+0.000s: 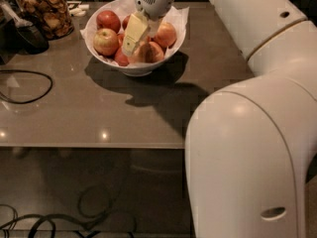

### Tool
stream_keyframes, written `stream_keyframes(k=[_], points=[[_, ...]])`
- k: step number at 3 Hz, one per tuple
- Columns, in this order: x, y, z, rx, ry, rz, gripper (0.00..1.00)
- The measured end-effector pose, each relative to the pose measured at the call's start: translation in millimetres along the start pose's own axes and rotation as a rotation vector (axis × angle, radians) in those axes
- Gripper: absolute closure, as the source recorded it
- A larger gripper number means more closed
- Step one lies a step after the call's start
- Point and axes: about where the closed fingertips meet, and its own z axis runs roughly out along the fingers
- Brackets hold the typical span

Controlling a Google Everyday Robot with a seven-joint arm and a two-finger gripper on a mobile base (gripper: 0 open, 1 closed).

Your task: Pick apple from white bowl

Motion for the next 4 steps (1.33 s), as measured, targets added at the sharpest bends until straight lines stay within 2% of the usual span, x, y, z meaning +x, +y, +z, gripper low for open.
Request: stream_keyframes(k=[1, 3, 4], points=[[-6.0, -2.0, 5.7, -0.011, 0.001, 0.007, 0.26], [8.1, -12.6, 22.8, -0.037, 0.029, 0.065, 0.26], [8.6, -13.7, 21.6, -0.045, 0.030, 0.074, 0.44]])
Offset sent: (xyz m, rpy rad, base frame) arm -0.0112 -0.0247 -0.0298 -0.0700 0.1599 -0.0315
